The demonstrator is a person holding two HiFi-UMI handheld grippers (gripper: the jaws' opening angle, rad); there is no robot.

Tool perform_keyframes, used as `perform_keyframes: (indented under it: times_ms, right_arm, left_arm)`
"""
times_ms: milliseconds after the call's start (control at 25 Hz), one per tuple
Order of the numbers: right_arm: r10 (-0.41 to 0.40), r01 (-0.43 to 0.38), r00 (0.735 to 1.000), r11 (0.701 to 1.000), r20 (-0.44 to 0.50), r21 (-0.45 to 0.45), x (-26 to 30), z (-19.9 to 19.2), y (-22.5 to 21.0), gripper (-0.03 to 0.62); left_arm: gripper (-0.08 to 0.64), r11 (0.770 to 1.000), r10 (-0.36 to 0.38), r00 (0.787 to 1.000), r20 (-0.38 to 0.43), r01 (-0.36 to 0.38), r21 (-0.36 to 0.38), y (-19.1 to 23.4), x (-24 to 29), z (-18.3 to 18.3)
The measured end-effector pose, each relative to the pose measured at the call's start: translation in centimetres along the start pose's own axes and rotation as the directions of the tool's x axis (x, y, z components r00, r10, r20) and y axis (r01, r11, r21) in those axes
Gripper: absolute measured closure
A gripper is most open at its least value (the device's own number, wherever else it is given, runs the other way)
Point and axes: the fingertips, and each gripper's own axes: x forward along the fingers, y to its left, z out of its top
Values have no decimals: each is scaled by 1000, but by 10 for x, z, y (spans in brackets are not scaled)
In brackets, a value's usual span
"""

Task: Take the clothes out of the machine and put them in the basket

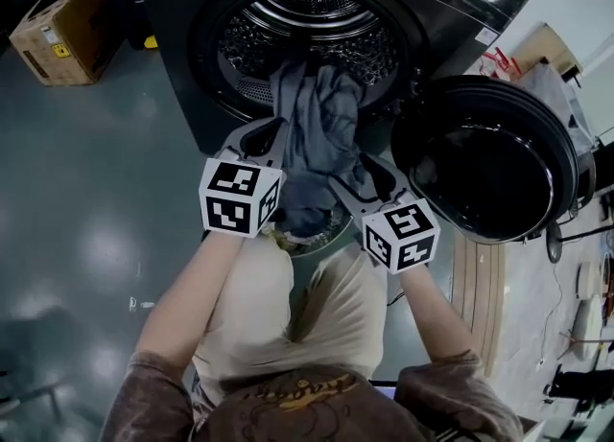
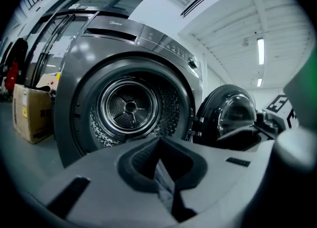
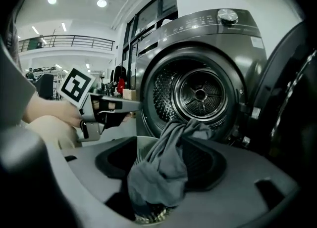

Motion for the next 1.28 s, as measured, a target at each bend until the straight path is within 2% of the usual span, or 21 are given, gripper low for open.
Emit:
perform_keyframes:
  times_ms: [240,360,440,600,800,960,1080,1200,1280]
  right_arm:
    - [0,0,1000,1000,-3,21,65,14,-28,265]
    - [0,1,1000,995,-7,101,109,24,-46,226]
    - [-14,17,1000,993,-25,120,136,28,-61,196]
    - [-74,83,994,990,-80,111,180,34,-96,132]
    - [-138,150,967,988,-214,42,220,22,-117,109]
    - [-161,182,941,982,-297,43,236,-1,-125,109]
    - [-176,197,936,980,-306,37,245,-8,-126,131]
    - [-146,164,943,986,-298,36,249,-10,-118,200]
    - [-125,143,948,989,-292,41,249,-10,-113,303]
  left_arm:
    - [554,1000,-7,1000,-1,7,-3,-3,2,0]
    - [554,1000,-3,1000,-1,3,-8,-1,1,1]
    - [554,1000,-1,1000,-3,1,-15,1,0,0]
    - [554,1000,-1,1000,-5,1,-22,5,-2,0]
    - [554,1000,1,1000,-5,-1,-25,7,-2,0]
    - [554,999,2,1000,-8,-3,-32,10,-3,-1]
    - [554,999,2,1000,-10,-2,-41,12,-3,-1]
    - [554,999,-4,1000,-11,4,-45,13,-3,-1]
    - [554,999,-4,1000,-10,4,-48,14,-3,-1]
